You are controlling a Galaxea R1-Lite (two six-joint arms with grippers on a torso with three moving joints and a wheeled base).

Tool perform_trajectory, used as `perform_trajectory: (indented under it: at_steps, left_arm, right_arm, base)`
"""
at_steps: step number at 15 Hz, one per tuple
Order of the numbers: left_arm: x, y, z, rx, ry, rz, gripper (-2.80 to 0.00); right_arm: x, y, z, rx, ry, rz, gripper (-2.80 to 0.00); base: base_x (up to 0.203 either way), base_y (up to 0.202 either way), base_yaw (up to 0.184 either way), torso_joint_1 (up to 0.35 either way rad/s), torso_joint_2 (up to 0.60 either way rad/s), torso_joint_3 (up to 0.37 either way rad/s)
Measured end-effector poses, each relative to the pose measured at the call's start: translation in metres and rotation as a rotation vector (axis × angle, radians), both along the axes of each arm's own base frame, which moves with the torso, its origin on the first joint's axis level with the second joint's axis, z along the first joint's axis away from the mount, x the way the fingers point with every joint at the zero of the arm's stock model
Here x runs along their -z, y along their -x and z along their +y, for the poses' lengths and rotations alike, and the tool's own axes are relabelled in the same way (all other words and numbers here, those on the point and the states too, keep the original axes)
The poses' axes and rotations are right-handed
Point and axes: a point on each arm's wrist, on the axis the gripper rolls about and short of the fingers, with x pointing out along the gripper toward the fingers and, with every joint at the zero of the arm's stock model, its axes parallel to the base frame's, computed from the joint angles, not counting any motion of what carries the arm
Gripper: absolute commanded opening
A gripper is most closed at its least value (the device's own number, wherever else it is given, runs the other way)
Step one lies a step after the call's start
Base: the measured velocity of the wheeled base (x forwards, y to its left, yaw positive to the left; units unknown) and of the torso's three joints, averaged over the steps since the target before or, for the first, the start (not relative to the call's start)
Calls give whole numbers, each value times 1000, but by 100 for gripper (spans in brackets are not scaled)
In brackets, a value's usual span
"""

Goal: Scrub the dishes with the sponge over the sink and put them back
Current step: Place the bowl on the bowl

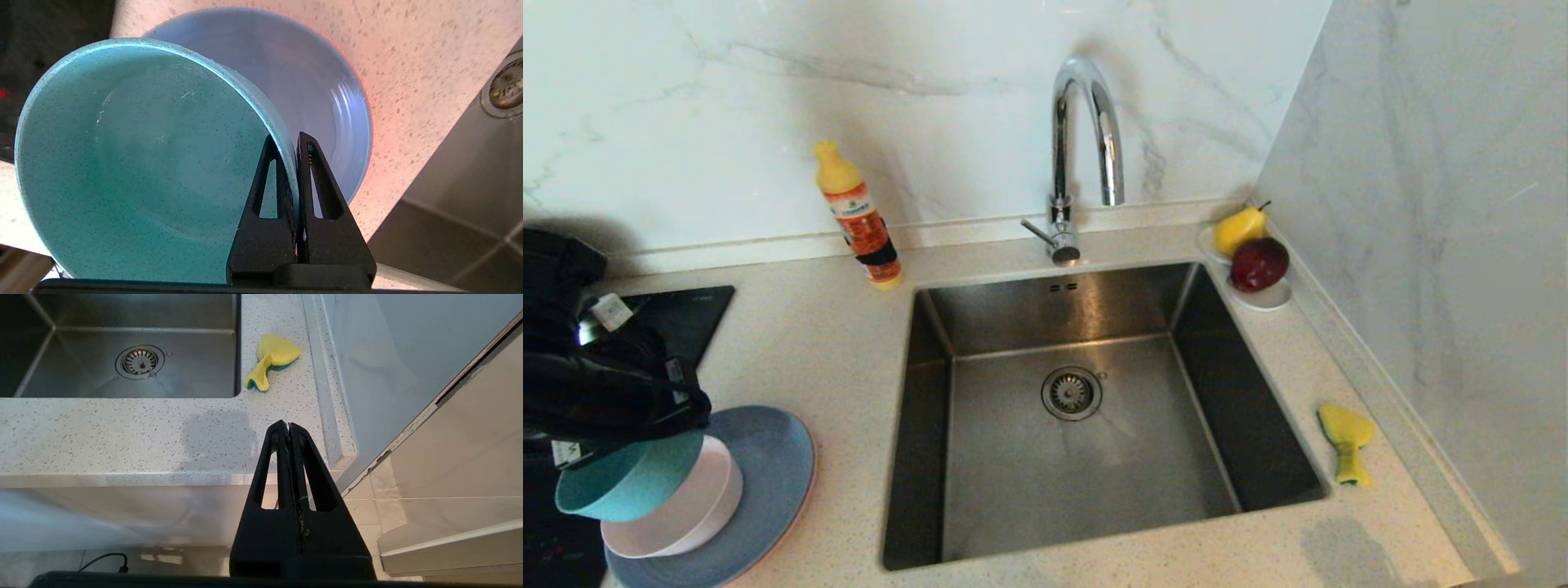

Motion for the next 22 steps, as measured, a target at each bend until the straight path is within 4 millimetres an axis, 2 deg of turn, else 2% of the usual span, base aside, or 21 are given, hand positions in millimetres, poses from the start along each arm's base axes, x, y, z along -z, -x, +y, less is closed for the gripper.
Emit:
perform_trajectory:
  at_steps: [10,11,17,19,20,22]
  left_arm:
    - [11,0,-4,11,1,19,-280]
    - [12,0,-4,10,-1,19,0]
    - [13,-3,-3,1,-13,5,0]
    - [2,-4,-3,-3,-12,-52,0]
    - [-8,-3,-3,-9,-10,-94,-280]
    - [-31,-1,-4,-2,-20,-180,-280]
  right_arm:
    - [0,0,0,0,0,0,-280]
    - [0,0,0,0,1,0,-280]
    - [0,0,0,0,0,0,-280]
    - [0,0,0,0,0,0,-280]
    - [0,0,0,0,0,0,-280]
    - [0,0,0,0,1,0,-280]
  base:
    - [0,0,0,0,0,0]
    - [0,0,0,0,0,0]
    - [0,0,0,0,0,0]
    - [0,0,0,0,0,0]
    - [0,0,0,0,0,0]
    - [0,0,0,0,0,0]
